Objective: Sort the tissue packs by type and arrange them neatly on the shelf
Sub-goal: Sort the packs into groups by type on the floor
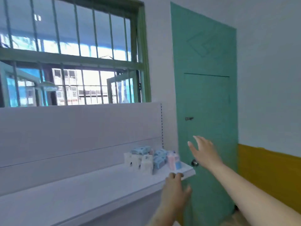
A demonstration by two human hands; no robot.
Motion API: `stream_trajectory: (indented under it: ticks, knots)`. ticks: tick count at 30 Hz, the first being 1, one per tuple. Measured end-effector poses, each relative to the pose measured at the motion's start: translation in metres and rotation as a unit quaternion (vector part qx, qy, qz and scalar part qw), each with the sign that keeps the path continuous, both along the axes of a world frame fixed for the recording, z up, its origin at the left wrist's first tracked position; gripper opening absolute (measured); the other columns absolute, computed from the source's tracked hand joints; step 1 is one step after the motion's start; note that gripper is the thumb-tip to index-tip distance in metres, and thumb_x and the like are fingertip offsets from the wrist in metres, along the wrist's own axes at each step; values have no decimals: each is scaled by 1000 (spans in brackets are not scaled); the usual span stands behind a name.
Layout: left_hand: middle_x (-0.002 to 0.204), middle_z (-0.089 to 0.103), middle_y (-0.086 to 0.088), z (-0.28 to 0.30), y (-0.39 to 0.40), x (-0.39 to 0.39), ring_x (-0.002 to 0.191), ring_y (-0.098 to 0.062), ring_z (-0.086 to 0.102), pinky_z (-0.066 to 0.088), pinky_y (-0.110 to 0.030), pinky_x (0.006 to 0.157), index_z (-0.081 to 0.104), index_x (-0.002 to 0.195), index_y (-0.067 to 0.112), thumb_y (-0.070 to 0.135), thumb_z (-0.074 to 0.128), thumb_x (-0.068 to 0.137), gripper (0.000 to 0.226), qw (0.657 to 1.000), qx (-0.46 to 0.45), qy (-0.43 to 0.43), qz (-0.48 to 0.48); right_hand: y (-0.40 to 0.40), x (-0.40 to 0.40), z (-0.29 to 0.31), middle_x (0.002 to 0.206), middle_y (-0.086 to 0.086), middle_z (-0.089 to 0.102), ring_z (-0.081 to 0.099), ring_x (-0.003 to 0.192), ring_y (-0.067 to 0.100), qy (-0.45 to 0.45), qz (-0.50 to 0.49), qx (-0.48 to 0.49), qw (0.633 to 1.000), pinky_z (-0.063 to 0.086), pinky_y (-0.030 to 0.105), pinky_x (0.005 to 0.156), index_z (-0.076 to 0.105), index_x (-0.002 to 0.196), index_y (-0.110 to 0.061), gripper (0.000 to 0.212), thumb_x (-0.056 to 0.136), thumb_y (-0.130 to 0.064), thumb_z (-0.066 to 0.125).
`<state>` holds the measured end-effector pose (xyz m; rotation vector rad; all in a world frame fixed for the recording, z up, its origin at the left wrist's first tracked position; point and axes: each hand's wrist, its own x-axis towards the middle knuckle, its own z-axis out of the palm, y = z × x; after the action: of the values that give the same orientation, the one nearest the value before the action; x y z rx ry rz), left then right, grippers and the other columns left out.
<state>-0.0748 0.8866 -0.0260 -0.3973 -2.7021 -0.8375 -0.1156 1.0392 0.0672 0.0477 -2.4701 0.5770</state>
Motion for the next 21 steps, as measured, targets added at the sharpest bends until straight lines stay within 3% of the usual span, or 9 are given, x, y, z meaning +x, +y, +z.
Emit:
stream_trajectory:
  ticks: [4,9,16,21]
  knots:
    - [138,44,2,10,-121,0,129,-18,43,40,-34,104,47,136,27,46,49,94,47,997,25,0,71,-113,-14,9,153,5,39,35,140,24,-9,69,-24,997,29,39,115,38,148,-13,58,101,-48,36]
    - [138,44,-1,3,-225,-19,127,-18,45,41,-33,103,48,135,25,44,50,96,43,992,48,1,120,-179,-32,-9,147,8,44,41,133,28,-51,62,-26,996,38,40,107,42,143,-12,58,100,-50,37]
    - [135,47,-3,-27,-257,-71,124,-20,49,41,-31,99,50,134,24,40,54,96,42,990,91,-20,102,-204,-74,-24,139,16,47,49,122,33,-105,53,-54,992,40,37,97,48,132,-10,44,99,-39,48]
    - [135,48,-3,-32,-260,-144,123,-19,50,41,-30,99,48,135,23,40,56,94,46,989,105,-27,96,-213,-134,-50,145,16,40,45,130,34,-147,73,-93,982,40,41,104,29,146,-13,70,92,-45,59]
